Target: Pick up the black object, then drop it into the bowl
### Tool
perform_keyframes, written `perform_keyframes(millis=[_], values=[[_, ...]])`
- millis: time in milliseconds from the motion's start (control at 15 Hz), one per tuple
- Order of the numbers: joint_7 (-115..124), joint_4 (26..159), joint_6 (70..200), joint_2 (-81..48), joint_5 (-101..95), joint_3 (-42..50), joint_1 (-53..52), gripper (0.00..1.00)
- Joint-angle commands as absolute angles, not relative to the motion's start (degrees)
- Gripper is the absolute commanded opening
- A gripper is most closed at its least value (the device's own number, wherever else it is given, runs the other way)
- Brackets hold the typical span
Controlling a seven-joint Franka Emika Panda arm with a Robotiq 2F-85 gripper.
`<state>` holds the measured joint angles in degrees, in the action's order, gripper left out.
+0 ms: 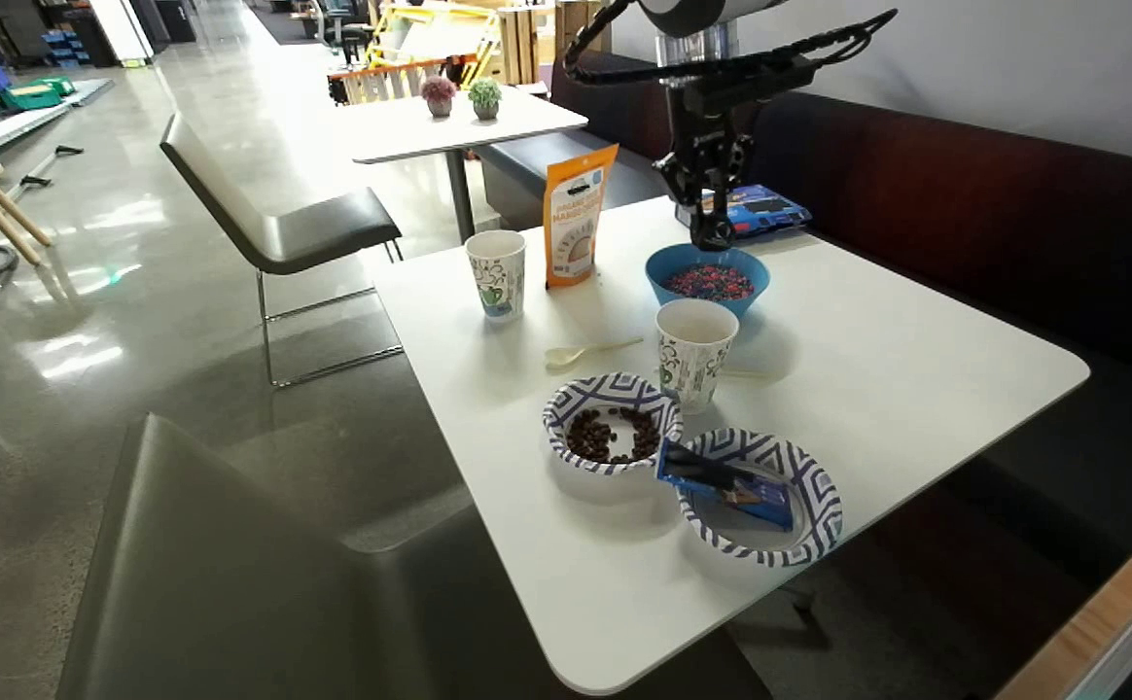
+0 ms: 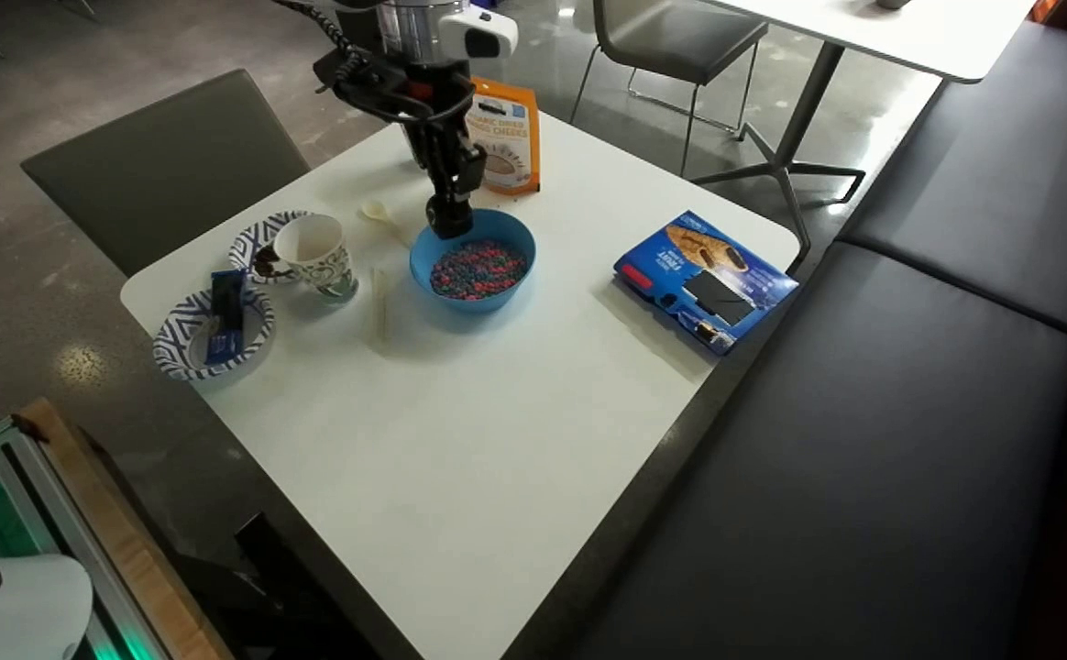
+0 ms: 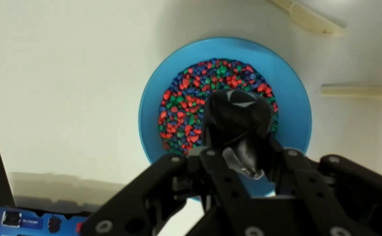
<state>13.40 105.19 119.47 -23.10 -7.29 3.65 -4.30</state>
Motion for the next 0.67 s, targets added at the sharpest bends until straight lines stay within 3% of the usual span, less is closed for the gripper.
perform_keyframes(millis=[0,333,600], values=[[17.42,109.14,121.40,-21.34,-10.60,5.07,-4.39,0.64],[17.36,111.92,125.82,-17.28,-12.10,5.06,-4.29,0.99],[15.18,117.54,127.08,-9.91,-9.88,3.24,-3.92,1.00]])
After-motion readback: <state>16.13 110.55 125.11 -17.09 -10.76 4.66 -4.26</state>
